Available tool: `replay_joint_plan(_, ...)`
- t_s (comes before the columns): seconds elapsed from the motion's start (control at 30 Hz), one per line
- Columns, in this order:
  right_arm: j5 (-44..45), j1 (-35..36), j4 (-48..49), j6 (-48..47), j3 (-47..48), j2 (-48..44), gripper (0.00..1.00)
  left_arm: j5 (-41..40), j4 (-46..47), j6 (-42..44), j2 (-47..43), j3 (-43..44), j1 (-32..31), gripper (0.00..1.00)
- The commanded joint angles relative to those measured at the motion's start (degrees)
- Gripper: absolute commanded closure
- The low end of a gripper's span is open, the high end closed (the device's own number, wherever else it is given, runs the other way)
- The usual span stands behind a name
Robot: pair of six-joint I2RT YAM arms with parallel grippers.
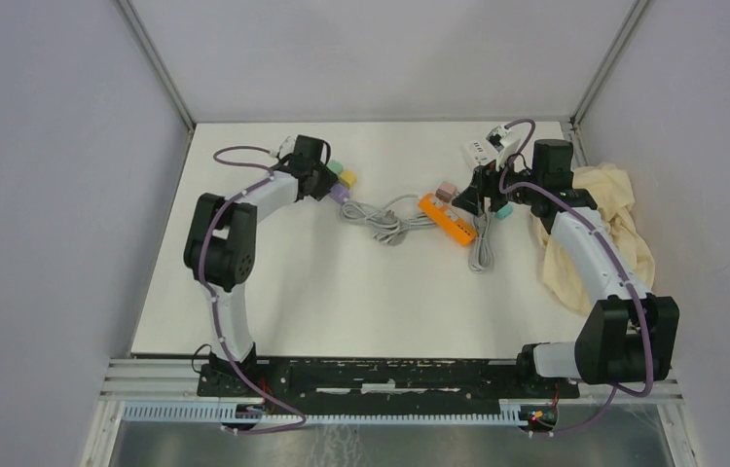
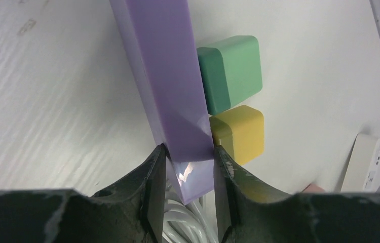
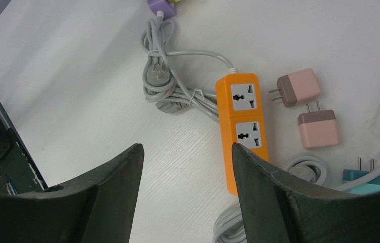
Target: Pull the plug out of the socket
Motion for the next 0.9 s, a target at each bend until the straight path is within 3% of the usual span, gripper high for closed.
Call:
replay_joint_plan(0.0,-2.3,-0.2,2.7,0.6,0.8,-1.4,0.30,4.0,8.9,4.7,-8.4,-9.3,1.6,0.64)
replay_joint_plan(0.27,-2.9,-0.2,2.8,1.0,0.7,-1.5,0.30,13.5,26.9,8.9,-16.9,-26.7,5.2,0.62)
replay_joint_plan(0.4,-3.1,-0.2,2.8,1.1,0.7,-1.3,0.30,19.7,36.4,13.8,-22.7,-32.7,5.4,0.45)
replay_joint_plan(0.53,-3.4,-0.2,2.9,1.1,0.7,-1.3,0.30,18.1,36.2,15.8,-28.5,-36.5,5.4,0.28)
replay_joint_plan(0.67,-3.7,-0.2,3.1,1.3,0.7,-1.1,0.31,16.2,36.9,13.5,-33.0,-39.8,4.8,0.25)
replay_joint_plan(0.87,-3.7,-0.2,3.1,1.5,0.7,-0.9,0.31,0.2,17.7,3.9,-33.8,-35.0,-2.8,0.16)
